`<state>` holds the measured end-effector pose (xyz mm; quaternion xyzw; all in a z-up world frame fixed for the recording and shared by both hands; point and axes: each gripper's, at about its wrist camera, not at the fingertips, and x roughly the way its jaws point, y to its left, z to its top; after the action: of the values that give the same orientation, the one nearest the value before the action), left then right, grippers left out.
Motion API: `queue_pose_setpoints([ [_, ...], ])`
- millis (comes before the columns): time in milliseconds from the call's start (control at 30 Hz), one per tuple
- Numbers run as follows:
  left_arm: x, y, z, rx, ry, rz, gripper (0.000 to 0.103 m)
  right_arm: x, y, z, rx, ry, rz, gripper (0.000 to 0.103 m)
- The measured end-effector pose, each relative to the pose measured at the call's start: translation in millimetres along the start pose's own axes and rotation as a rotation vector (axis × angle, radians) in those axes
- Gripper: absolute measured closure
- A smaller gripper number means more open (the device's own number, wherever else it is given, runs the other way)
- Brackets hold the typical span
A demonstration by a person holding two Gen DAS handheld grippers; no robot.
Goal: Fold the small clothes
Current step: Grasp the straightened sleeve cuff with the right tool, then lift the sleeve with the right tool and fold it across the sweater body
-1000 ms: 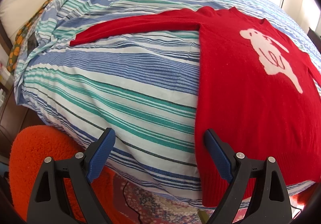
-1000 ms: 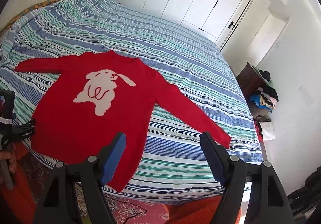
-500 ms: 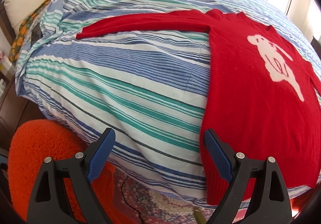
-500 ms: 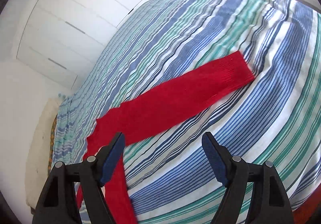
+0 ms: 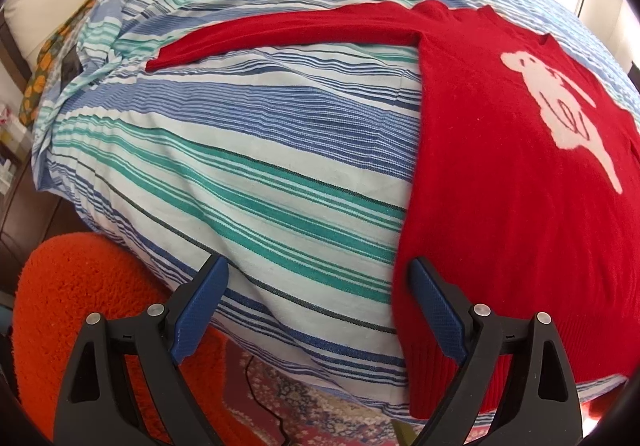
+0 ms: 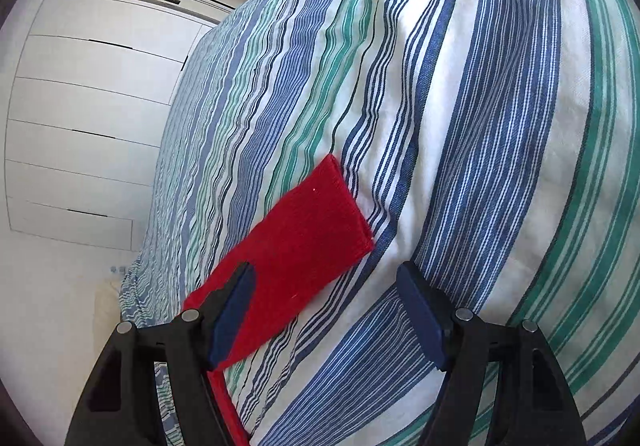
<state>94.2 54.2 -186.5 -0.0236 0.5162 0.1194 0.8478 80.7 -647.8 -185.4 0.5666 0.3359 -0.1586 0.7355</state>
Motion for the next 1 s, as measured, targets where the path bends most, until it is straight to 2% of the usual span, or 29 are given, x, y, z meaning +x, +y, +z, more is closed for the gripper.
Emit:
queue_pose_setpoints([
  [67,2,1,1,-0.004,0.008,-0.003,0.009,10,7,-2,-0.031,0.024,0.000,0.030],
  [200,1,3,1,-0.019,0.012,-0.003,0.008,24,3,15,0.003,-0.041,0.030,0.031],
  [267,1,4,-1,-0.023,0.013,-0.003,0.008,29,-4,14,0.020,-0.059,0.029,0.037],
  [367,2,3,-2,-0.020,0.014,0.000,0.007,31,-5,17,-0.004,-0.078,0.037,0.037],
  [400,3,3,-2,-0.016,0.015,0.003,0.007,32,-2,18,-0.015,-0.076,0.029,0.042],
  [433,3,2,-1,-0.014,0.015,0.004,0.007,36,4,19,-0.038,-0.075,0.003,0.071],
  [467,3,2,-1,-0.014,0.015,0.003,0.007,37,6,22,-0.061,-0.061,-0.023,0.096],
  [567,3,3,-1,-0.024,0.015,-0.006,0.007,31,20,21,-0.099,-0.069,-0.053,0.096],
  [633,3,4,0,-0.028,0.016,-0.012,0.007,23,46,19,-0.161,-0.084,-0.033,0.096],
  [800,4,7,3,-0.047,0.021,-0.041,0.007,8,153,-2,-0.344,-0.083,0.132,0.096],
  [933,5,13,4,-0.079,0.032,-0.074,0.007,14,257,-46,-0.504,-0.062,0.246,0.096],
  [1000,5,17,4,-0.092,0.035,-0.089,0.007,30,304,-78,-0.604,-0.045,0.261,0.096],
])
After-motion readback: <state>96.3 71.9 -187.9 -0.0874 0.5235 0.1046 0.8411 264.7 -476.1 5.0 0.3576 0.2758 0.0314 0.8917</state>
